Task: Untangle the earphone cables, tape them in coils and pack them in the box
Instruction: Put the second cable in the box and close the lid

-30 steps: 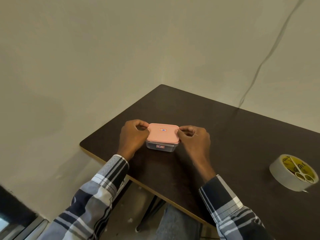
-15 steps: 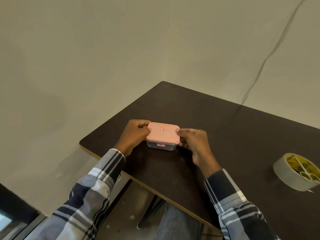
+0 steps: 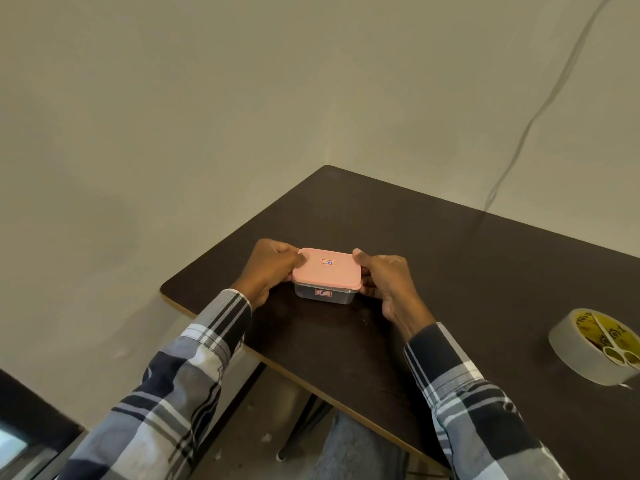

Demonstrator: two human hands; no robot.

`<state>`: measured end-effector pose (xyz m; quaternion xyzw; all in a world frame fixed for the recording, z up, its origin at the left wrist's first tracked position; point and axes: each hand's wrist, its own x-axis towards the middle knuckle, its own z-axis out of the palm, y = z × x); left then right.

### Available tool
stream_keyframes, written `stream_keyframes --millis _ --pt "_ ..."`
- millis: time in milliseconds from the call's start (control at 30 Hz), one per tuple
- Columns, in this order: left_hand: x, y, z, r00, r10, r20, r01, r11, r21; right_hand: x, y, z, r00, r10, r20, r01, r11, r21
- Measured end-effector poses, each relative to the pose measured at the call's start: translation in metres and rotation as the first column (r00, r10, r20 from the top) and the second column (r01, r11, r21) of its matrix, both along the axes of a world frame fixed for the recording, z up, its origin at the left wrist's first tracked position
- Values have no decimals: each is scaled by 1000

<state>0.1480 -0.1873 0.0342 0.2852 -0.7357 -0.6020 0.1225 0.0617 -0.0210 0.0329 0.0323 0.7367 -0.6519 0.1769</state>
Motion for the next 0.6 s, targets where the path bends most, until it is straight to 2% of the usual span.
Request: stream_keyframes --millis 200,433,500,600 --pt "-2 5 -7 993 100 -55 -97 993 69 -2 -2 0 996 33 -80 -28 997 68" --pt "-3 13 -15 962 260 -79 -258 965 36 7 25 2 971 232 -49 -236 965 -111" --pt "-1 16 -17 960 263 -96 -259 964 58 10 25 0 978 198 -67 -205 970 -128" --pt "4 19 -18 950 283 -130 -273 958 88 16 20 2 979 147 -139 -157 985 -66"
